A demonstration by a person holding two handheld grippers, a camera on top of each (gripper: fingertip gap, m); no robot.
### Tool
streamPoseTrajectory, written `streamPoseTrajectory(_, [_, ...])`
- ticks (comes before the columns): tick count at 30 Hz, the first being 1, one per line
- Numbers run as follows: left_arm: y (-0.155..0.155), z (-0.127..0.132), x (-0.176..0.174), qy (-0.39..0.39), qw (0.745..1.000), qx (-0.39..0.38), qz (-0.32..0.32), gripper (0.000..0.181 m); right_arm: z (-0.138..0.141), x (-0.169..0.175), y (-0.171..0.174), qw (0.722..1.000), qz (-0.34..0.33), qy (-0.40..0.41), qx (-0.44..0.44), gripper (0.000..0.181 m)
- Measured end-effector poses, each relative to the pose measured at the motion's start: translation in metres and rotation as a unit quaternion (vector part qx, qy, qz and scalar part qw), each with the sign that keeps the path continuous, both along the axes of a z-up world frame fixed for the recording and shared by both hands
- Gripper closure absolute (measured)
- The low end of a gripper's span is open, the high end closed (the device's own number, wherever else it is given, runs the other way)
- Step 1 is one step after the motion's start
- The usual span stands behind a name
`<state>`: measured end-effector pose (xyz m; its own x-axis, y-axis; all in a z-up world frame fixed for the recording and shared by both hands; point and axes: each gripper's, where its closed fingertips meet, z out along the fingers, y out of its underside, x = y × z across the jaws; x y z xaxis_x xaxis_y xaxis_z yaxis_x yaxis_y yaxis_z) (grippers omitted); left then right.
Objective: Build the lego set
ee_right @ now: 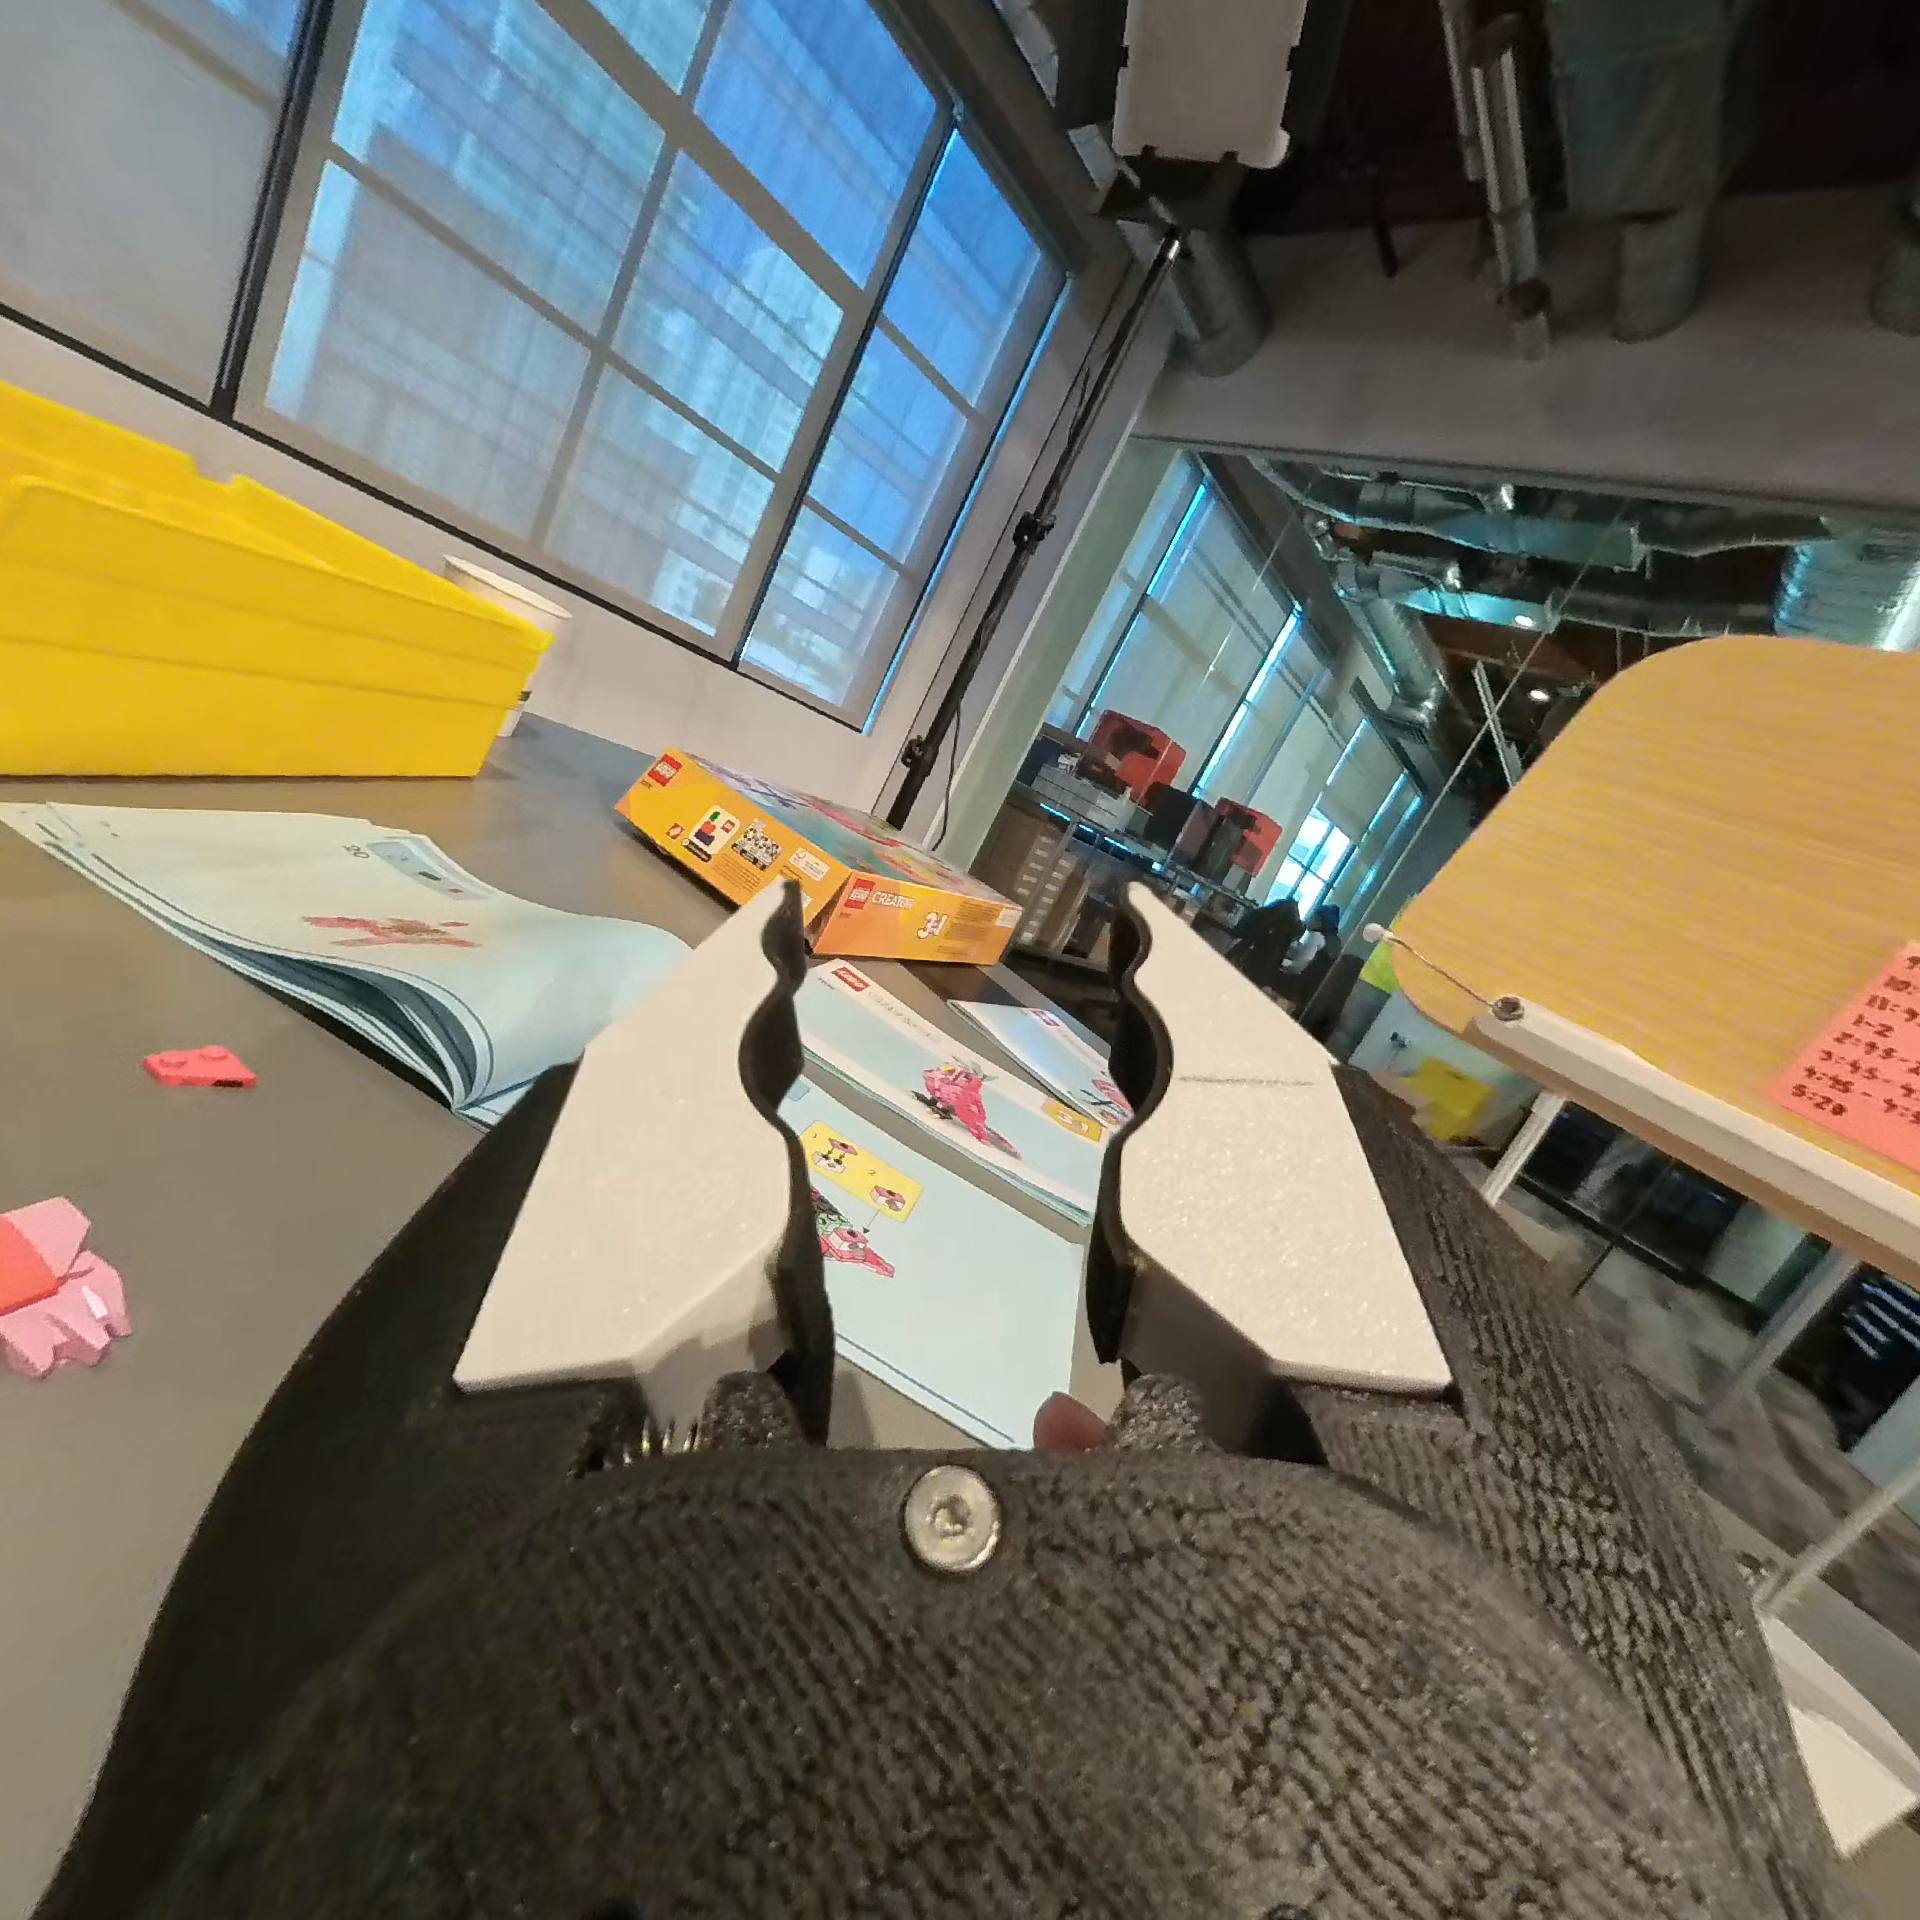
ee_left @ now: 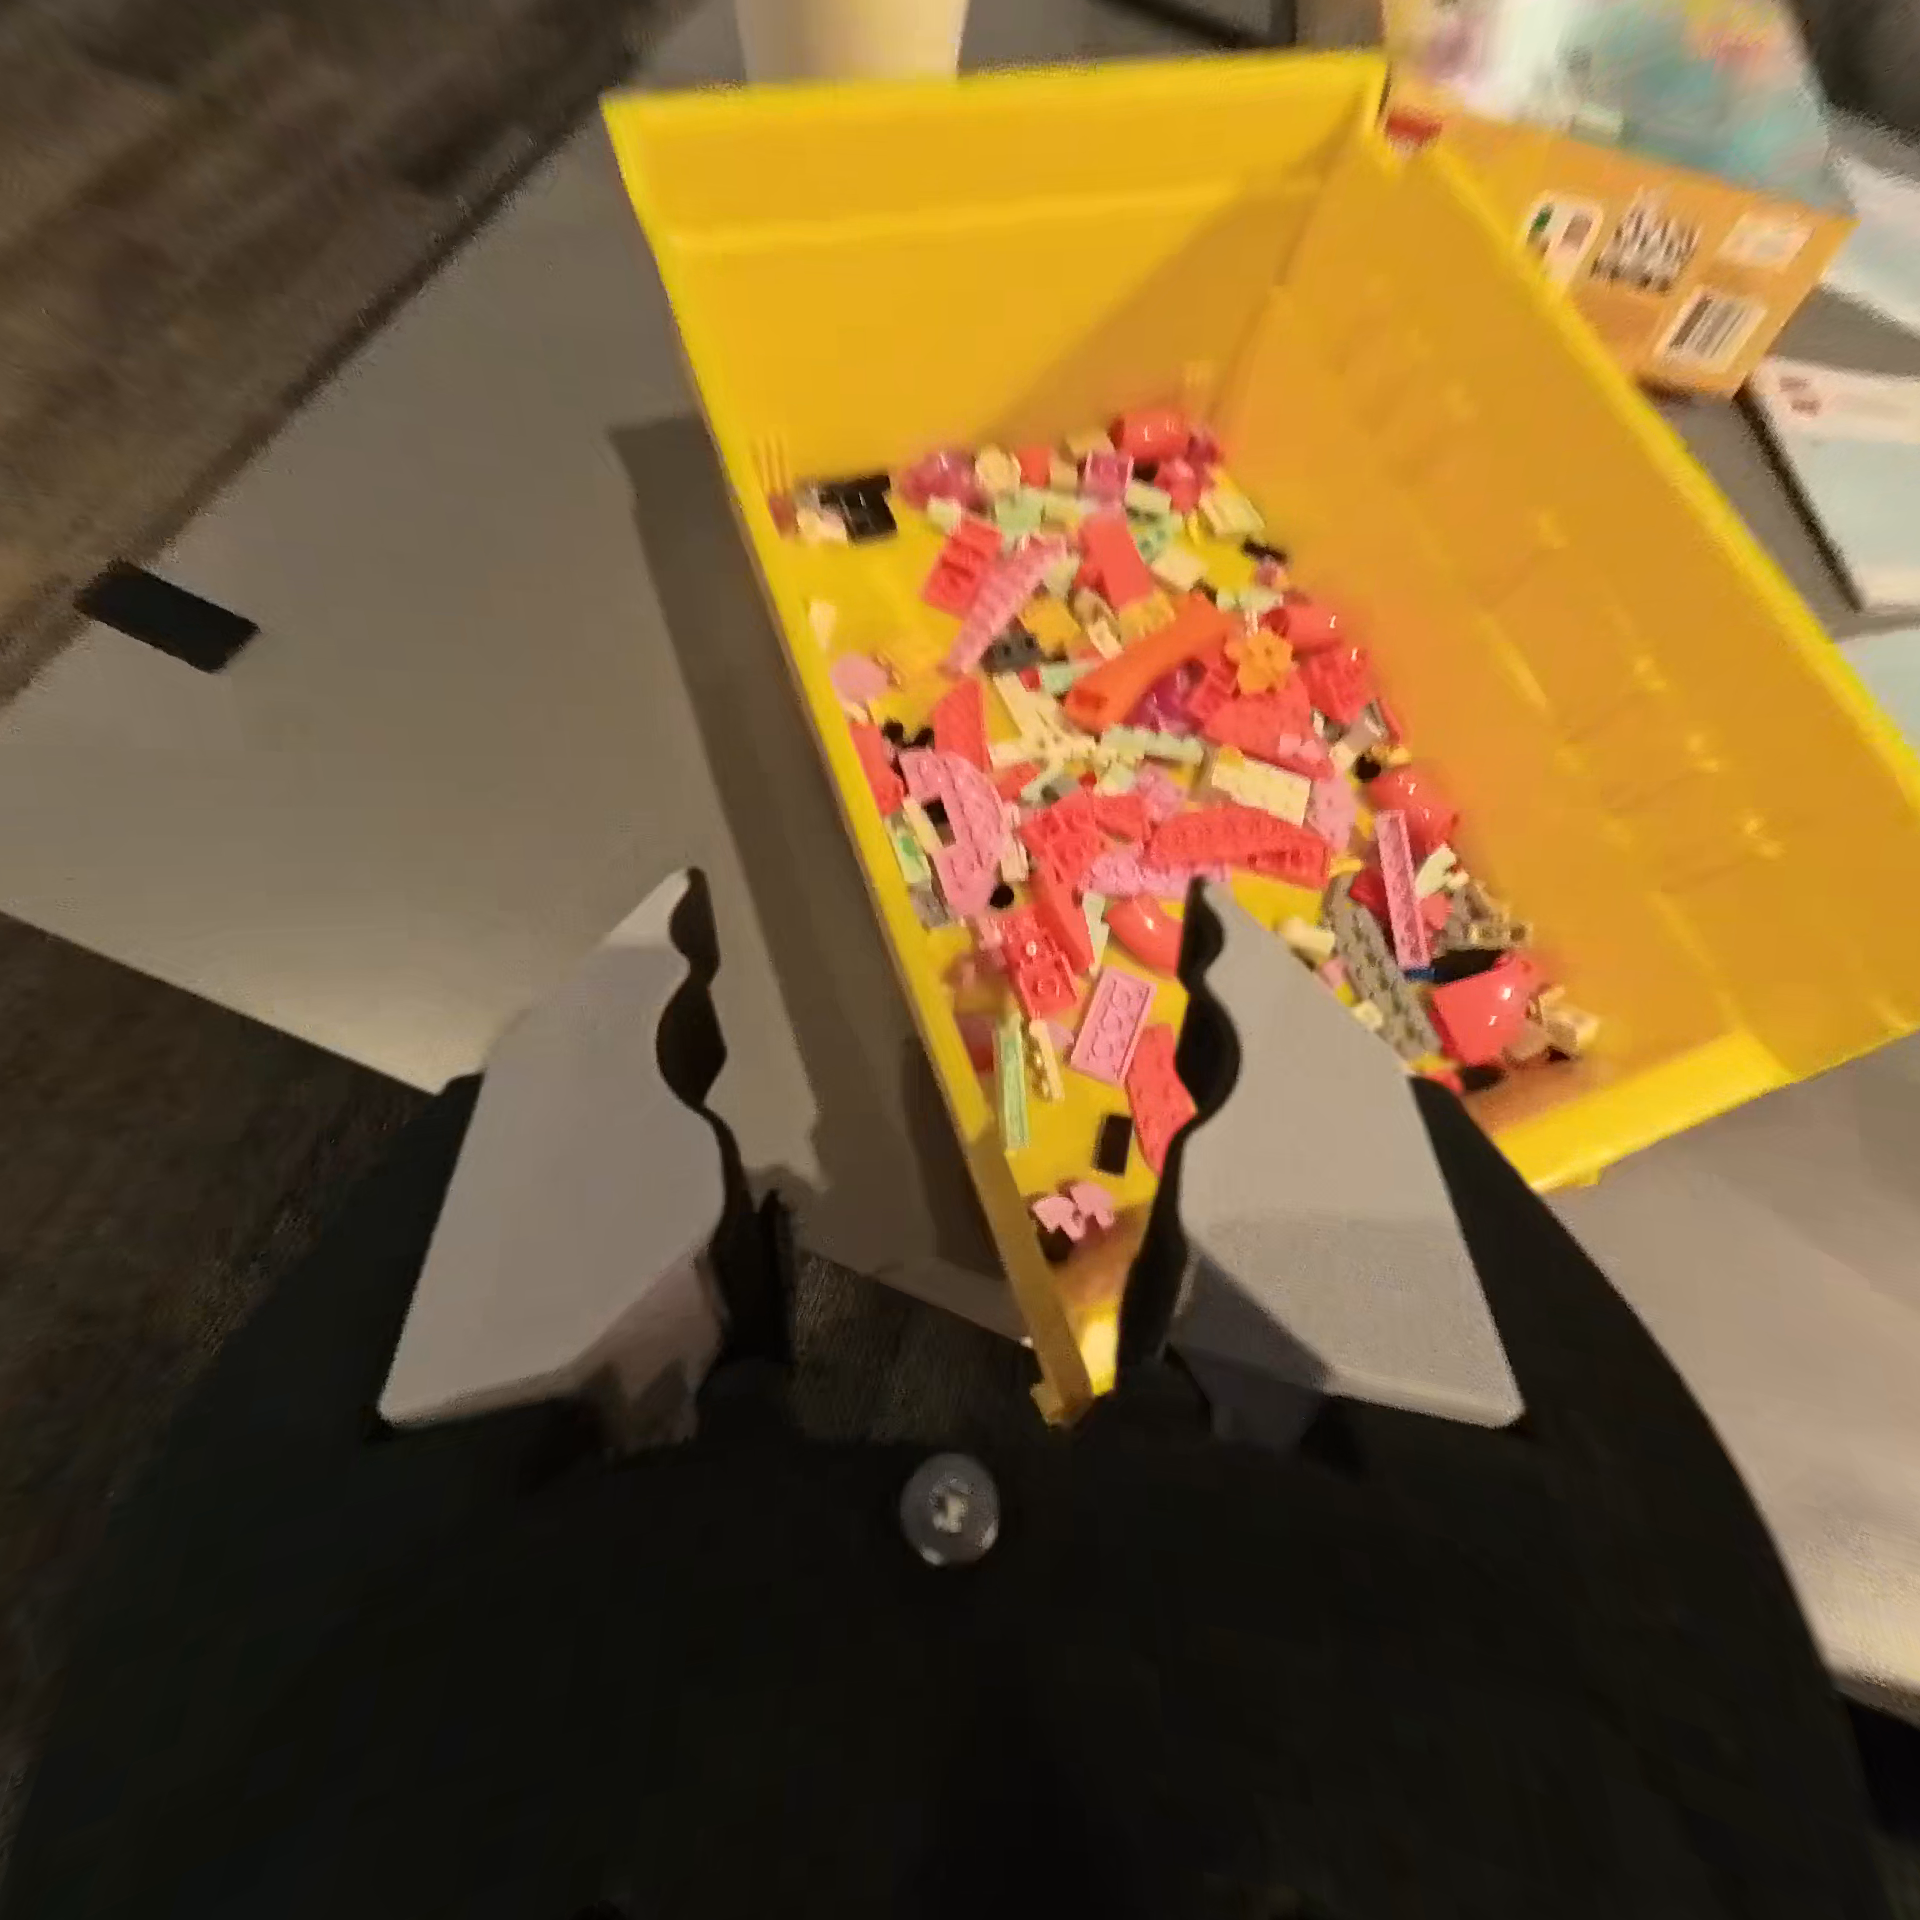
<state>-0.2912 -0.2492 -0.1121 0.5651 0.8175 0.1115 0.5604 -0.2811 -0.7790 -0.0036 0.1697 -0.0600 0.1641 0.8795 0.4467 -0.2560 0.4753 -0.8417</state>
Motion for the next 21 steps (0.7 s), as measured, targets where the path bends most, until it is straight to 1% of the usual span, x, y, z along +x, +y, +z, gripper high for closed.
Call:
streamPoseTrajectory(2, [0.0, -0.01, 0.003, -0.01, 1.0, -0.027, -0.008, 0.112, -0.001, -0.001, 0.001, 1.0, -0.002, -0.003, -0.001, 0.125])
streamPoseTrajectory(4, [0.0, -0.012, 0.007, -0.008, 0.999, -0.046, -0.02, 0.135, -0.002, -0.001, 0.004, 1.0, -0.006, -0.005, -0.008, 0.125])
streamPoseTrajectory(5, [0.0, -0.011, 0.007, -0.003, 0.999, -0.049, -0.023, 0.14, -0.003, -0.001, 0.006, 1.0, -0.01, -0.007, -0.01, 0.126])
streamPoseTrajectory(7, [-0.004, -0.007, 0.005, 0.014, 0.998, -0.059, -0.016, 0.148, -0.005, -0.003, 0.01, 1.0, -0.02, -0.014, -0.011, 0.13])
streamPoseTrajectory(9, [-0.002, -0.007, 0.007, 0.012, 0.998, -0.054, -0.02, 0.153, -0.008, -0.004, 0.011, 0.999, -0.023, -0.021, -0.01, 0.131])
streamPoseTrajectory(12, [-0.004, -0.012, 0.009, -0.002, 0.998, -0.064, -0.023, 0.157, -0.009, -0.005, 0.01, 0.999, -0.024, -0.025, -0.004, 0.134])
streamPoseTrajectory(17, [-0.01, -0.013, 0.01, 0.01, 0.995, -0.097, -0.017, 0.167, -0.011, -0.006, 0.009, 0.999, -0.025, -0.03, 0.002, 0.137])
streamPoseTrajectory(21, [-0.011, -0.013, 0.02, 0.02, 0.995, -0.1, -0.021, 0.174, -0.013, -0.006, 0.009, 0.999, -0.025, -0.036, 0.004, 0.139])
